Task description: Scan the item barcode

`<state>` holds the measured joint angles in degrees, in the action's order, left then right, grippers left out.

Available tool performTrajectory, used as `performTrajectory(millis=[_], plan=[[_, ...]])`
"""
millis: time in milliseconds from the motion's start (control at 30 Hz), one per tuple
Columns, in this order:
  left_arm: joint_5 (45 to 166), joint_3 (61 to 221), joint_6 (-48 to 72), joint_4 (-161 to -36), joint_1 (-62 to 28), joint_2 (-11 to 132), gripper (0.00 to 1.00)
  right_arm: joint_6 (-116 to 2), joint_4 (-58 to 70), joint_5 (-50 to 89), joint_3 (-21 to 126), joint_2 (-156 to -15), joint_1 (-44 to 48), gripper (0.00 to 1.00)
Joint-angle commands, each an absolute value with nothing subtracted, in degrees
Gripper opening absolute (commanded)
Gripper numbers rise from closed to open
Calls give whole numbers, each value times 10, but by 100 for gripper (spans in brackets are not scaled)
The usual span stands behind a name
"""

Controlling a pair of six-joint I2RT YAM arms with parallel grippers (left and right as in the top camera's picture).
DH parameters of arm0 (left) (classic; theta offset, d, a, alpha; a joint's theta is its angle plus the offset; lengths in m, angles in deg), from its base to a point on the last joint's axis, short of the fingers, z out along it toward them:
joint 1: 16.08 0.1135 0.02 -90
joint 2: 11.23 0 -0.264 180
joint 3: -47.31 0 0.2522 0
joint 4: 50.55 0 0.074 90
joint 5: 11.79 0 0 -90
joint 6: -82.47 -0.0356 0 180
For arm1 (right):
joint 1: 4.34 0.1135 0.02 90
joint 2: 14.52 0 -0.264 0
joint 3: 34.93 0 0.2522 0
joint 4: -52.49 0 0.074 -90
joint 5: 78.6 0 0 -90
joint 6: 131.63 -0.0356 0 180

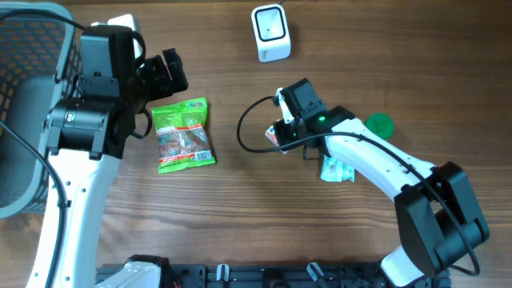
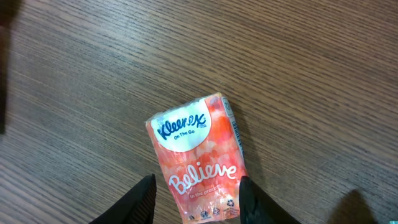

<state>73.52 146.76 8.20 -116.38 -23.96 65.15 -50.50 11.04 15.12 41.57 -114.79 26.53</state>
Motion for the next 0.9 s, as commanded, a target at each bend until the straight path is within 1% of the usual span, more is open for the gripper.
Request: performTrajectory(millis=[0, 33, 100, 267, 433, 600, 733, 767, 867], plan=[[730, 1470, 75, -1163, -241, 651, 100, -460, 121, 127, 410, -1154, 268, 45], [730, 1470, 75, -1163, -241, 651, 100, -460, 123, 114, 410, -1154, 265, 45], [730, 1470, 75, -1163, -241, 651, 100, -459, 126, 120, 410, -1154, 252, 40], [730, 1470, 75, -1163, -241, 651, 100, -427, 124, 207, 410, -1154, 220, 40], [730, 1470, 75, -1163, -241, 651, 100, -428, 130, 180, 410, -1155, 220, 40], [730, 1470, 75, -1163, -241, 651, 100, -433, 135, 181, 410, -1157, 220, 37], [730, 1470, 75, -1163, -241, 651, 100, -431, 134, 240, 410, -1169, 221, 31], [730, 1470, 75, -1163, -241, 651, 100, -431, 132, 256, 410, -1171, 225, 31], [730, 1470, 75, -1163, -241, 651, 100, -432, 135, 250, 410, -1172, 255, 32]])
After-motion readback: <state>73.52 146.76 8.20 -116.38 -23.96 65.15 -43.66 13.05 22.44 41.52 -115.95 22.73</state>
